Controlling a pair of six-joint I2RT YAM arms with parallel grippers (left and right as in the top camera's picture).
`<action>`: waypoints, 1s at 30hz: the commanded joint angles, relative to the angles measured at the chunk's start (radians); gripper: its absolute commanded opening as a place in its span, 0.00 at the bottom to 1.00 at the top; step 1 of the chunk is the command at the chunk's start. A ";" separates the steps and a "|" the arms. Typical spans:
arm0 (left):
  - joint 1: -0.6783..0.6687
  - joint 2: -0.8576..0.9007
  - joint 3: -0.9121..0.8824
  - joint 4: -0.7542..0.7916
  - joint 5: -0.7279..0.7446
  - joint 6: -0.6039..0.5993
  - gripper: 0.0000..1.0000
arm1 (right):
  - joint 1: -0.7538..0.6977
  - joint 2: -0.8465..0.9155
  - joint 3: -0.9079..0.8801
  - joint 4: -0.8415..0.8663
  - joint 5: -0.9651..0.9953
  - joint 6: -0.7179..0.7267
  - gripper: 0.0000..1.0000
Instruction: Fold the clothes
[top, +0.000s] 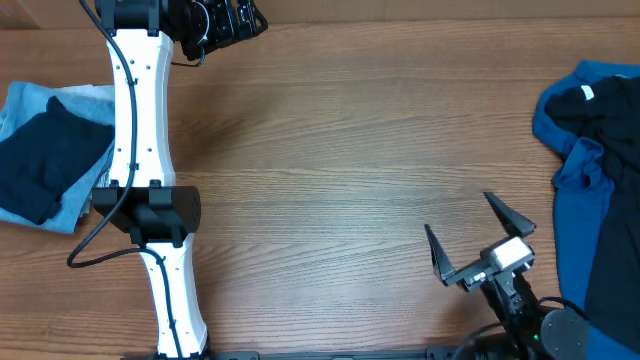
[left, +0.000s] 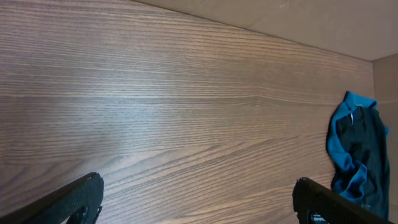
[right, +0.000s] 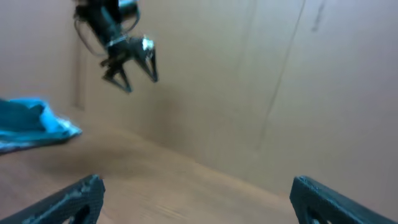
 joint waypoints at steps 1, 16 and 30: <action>0.000 0.005 0.002 0.003 0.011 -0.007 1.00 | -0.039 -0.015 -0.074 0.099 0.019 0.009 1.00; 0.000 0.005 0.002 0.003 0.011 -0.007 1.00 | -0.095 -0.016 -0.201 -0.003 0.236 0.174 1.00; 0.000 0.005 0.002 0.003 0.011 -0.007 1.00 | -0.096 -0.015 -0.201 -0.048 0.265 0.174 1.00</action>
